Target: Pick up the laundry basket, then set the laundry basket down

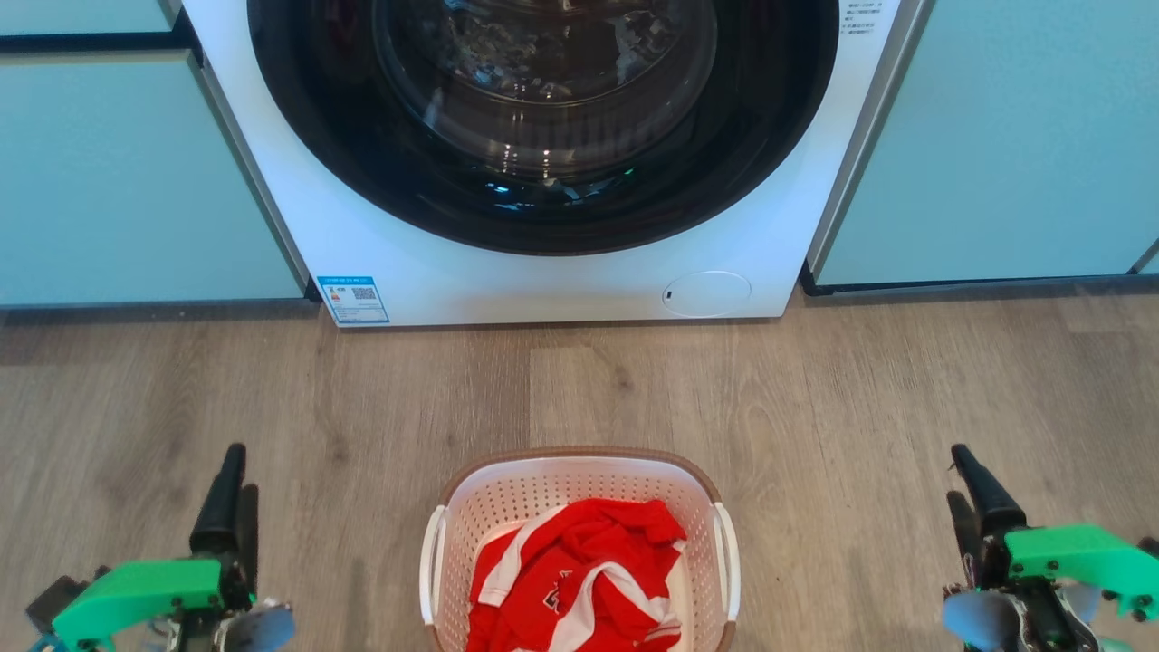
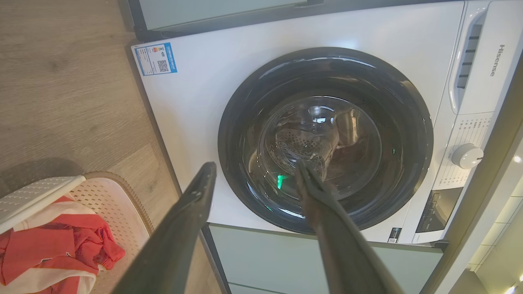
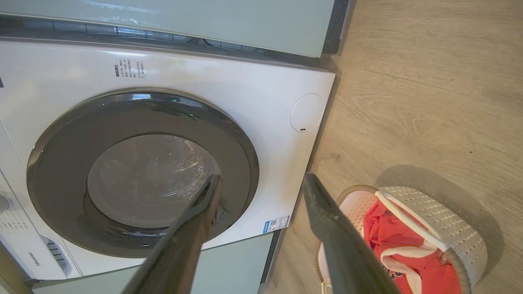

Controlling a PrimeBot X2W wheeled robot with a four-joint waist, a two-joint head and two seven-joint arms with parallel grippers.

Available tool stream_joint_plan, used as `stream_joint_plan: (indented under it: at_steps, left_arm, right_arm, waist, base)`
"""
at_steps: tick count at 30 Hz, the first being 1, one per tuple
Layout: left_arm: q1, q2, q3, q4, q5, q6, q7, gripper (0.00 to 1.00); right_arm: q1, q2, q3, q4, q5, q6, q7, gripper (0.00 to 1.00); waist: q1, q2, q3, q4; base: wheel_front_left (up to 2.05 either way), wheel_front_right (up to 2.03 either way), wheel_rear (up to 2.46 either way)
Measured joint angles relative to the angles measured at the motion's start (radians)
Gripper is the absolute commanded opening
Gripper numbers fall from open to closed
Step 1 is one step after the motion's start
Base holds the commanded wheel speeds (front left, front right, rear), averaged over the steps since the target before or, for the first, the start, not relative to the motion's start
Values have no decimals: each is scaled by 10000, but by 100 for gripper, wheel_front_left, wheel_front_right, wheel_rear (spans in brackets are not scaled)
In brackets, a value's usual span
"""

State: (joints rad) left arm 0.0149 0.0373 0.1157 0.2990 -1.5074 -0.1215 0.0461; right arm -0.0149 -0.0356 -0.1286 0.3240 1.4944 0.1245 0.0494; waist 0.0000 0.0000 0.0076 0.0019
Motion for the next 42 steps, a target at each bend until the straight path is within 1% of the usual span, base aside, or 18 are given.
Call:
stream_joint_plan:
  at_steps: [5,18,22,29,35,42]
  left_arm:
    - [-8,-6,221,-268,407,0,-128,100]
    - [-377,-12,610,-1452,2132,4,-493,100]
    - [-417,-13,625,-1916,2752,98,-600,100]
    - [-431,-13,598,-2660,4008,612,-790,100]
    - [-443,-13,487,-3283,5254,972,-966,100]
    - [-468,-13,-286,-3923,6984,1227,-1193,100]
  right_arm:
    - [-40,0,-4,-242,-545,0,-138,100]
    - [-410,0,219,-1356,-2834,0,-504,100]
    - [-473,0,322,-1582,-3628,0,-616,100]
    - [-814,-2,713,-2090,-5480,0,-809,100]
    - [-850,-4,945,-2477,-6631,0,-982,100]
    - [-941,-6,1321,-2798,-8004,0,-1133,100]
  waist:
    - [0,0,10,3]
    - [0,0,66,47]
    - [0,0,76,71]
    - [0,0,85,88]
    - [0,0,91,56]
    - [0,0,105,9]
  base:
    - [0,0,0]
    - [0,0,0]
    - [0,0,0]
    - [0,0,0]
    - [0,0,0]
    - [0,0,0]
